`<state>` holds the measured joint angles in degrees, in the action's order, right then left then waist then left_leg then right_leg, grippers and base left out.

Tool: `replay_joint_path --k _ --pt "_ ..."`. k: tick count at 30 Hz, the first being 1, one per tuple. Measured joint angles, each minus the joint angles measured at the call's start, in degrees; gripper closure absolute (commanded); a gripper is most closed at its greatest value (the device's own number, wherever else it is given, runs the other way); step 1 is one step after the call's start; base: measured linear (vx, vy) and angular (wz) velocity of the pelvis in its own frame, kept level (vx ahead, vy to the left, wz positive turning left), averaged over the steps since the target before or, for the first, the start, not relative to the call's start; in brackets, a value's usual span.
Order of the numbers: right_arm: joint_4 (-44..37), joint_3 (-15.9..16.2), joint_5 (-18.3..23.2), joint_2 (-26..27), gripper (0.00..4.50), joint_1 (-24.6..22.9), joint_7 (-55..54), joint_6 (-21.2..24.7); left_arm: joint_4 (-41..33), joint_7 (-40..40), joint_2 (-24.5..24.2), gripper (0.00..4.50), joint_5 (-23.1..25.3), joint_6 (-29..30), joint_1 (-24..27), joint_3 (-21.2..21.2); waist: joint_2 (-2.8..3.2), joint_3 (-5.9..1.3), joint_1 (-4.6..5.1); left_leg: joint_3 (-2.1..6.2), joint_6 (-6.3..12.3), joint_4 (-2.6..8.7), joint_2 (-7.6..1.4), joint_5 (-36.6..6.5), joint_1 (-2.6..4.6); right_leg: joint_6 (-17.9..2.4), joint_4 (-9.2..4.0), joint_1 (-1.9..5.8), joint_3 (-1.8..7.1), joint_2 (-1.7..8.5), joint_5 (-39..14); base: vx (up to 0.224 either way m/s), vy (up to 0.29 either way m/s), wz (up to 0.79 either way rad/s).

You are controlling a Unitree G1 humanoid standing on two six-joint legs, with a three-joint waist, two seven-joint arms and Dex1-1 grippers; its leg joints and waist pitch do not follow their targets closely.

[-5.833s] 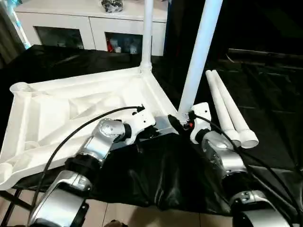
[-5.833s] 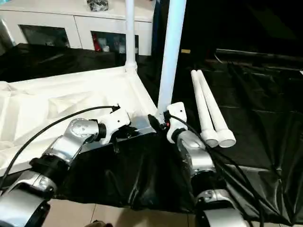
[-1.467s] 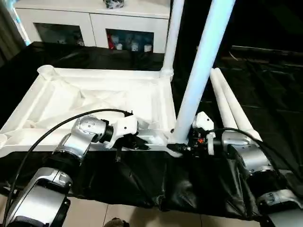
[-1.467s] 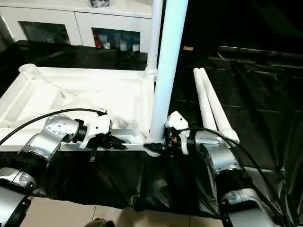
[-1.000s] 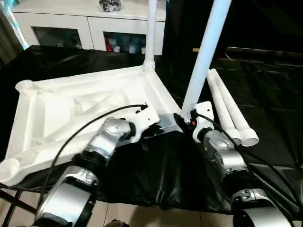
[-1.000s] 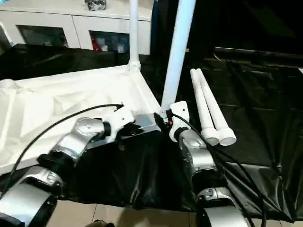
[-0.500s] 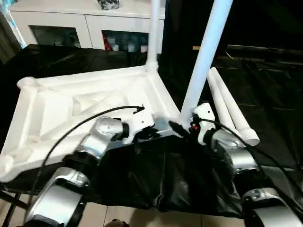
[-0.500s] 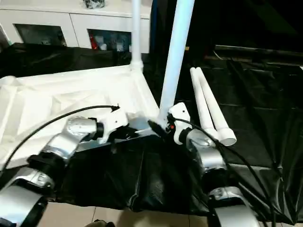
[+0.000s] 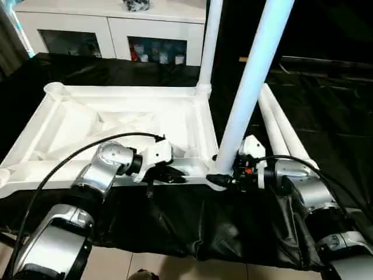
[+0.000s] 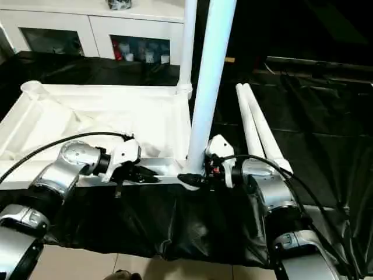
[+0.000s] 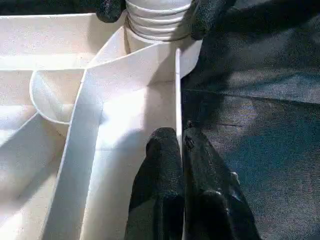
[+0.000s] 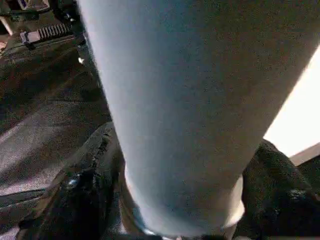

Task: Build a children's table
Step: Rotate leg to tighten, then rotate table base

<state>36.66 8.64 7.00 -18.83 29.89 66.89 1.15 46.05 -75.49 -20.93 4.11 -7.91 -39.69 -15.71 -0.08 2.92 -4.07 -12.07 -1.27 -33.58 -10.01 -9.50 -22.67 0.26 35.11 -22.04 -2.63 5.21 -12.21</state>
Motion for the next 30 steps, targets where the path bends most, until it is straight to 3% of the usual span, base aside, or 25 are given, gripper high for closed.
replay_joint_path --k 6,11,17,19,23,24,29,30 --pt "-0.7 -1.5 0.1 2.3 1.77 -1.1 -4.9 0.9 -0.1 2.7 0.6 4.5 0.5 0.6 0.0 0.0 -0.01 0.0 -0.1 -0.01 0.0 0.0 -0.01 0.0 0.05 0.0 0.06 0.0 0.02 0.0 0.0 0.0 0.0 0.0" --pt "2.6 -6.3 -2.1 9.0 1.8 -0.4 -26.6 0.7 -1.4 15.5 5.4 4.5 3.1 7.3 0.0 1.0 -0.07 -0.03 0.92 -0.01 -0.04 0.03 0.04 0.0 0.41 -0.1 -0.02 0.14 0.06 0.07 0.0 0.0 0.0 0.0" --pt "7.3 -10.5 -3.0 13.7 1.8 2.2 -44.9 0.1 -2.0 27.0 12.8 4.5 4.6 13.8 -0.1 2.1 0.0 -0.07 1.02 -0.01 -0.03 0.03 0.18 0.0 0.62 0.2 -0.21 0.15 0.24 0.1 -0.1 0.0 0.0 0.0" --pt "7.5 -10.7 -3.1 13.9 1.1 2.2 -46.7 -0.6 -0.9 28.0 13.3 4.5 4.9 12.6 -0.6 1.6 0.03 -0.08 0.88 -0.01 -0.03 0.06 0.19 0.0 0.63 0.2 -0.21 0.14 0.24 0.1 -0.1 0.0 0.0 0.0" --pt "7.5 -11.0 -3.1 14.3 0.98 2.1 -47.1 -0.7 1.3 28.8 13.3 4.5 5.6 9.1 -1.3 1.0 0.06 -0.09 0.65 -0.01 -0.03 0.21 0.2 0.0 0.59 0.3 -0.21 0.19 0.23 0.1 -0.1 0.0 0.0 0.0" --pt "7.5 -11.0 -3.2 14.2 0.67 2.1 -47.2 -0.7 1.7 29.0 13.3 4.5 5.8 8.5 -1.4 0.9 0.06 -0.09 0.61 -0.01 -0.03 0.28 0.2 0.0 0.58 0.3 -0.21 0.2 0.22 0.1 -0.1 0.0 0.0 0.0" --pt "5.0 -10.3 -4.6 12.7 0.67 0.9 -46.1 -0.3 2.8 29.6 13.4 4.5 6.3 5.9 -1.8 0.5 0.12 -0.04 0.32 -0.02 -0.03 0.48 0.2 0.0 0.41 0.3 -0.21 0.14 0.19 0.1 -0.1 0.0 0.0 0.0" --pt "4.1 -10.2 -4.7 12.3 0.61 0.4 -45.3 -0.1 3.0 29.9 13.4 4.22 6.5 5.5 -1.8 0.4 0.09 -0.02 0.33 -0.04 -0.03 0.5 0.2 0.0 0.38 0.3 -0.2 0.12 0.19 0.1 -0.1 0.0 0.0 0.0"
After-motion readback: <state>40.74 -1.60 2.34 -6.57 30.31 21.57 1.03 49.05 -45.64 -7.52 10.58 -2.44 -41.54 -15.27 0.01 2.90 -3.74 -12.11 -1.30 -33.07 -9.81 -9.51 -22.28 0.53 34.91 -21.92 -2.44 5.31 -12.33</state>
